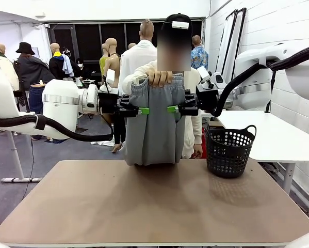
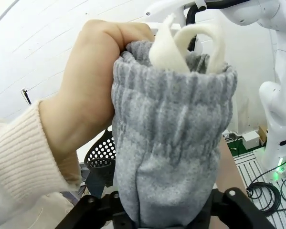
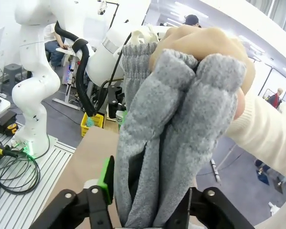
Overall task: Fold the training pants.
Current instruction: Grab both ends of the Training pants handed by a person.
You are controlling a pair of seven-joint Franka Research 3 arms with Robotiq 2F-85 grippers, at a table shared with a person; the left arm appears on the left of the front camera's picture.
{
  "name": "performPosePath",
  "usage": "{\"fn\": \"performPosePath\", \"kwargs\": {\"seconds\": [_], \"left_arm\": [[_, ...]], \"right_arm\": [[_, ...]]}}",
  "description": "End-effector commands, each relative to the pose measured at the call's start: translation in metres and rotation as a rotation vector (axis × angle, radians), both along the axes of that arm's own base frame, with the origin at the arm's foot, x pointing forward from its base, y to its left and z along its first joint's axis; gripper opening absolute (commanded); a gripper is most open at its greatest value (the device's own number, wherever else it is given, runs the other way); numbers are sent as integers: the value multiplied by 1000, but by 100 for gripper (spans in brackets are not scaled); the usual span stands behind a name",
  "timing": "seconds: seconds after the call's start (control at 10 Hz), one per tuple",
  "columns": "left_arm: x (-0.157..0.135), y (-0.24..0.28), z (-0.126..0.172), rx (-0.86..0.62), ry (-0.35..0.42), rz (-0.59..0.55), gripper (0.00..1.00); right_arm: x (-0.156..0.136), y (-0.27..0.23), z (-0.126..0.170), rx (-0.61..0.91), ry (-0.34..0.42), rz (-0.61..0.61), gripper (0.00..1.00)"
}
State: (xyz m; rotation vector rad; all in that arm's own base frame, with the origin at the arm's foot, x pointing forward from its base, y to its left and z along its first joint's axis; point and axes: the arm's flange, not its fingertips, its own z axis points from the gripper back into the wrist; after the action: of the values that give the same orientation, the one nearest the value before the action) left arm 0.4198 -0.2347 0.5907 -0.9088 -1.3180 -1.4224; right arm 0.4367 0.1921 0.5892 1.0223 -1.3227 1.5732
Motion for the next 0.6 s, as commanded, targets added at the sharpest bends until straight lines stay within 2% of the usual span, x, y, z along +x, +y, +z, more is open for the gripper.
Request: {"fn": "performPosePath", "kwargs": {"seconds": [0.0,0.5], "left_arm": [[-7,-3,5,-18,11,18,0],[-10,-3,8,-62,-4,-14,0]], "right_arm": [[-2,0,7,32,22,9,0],[-1,1,7,2,55,26,0]]}}
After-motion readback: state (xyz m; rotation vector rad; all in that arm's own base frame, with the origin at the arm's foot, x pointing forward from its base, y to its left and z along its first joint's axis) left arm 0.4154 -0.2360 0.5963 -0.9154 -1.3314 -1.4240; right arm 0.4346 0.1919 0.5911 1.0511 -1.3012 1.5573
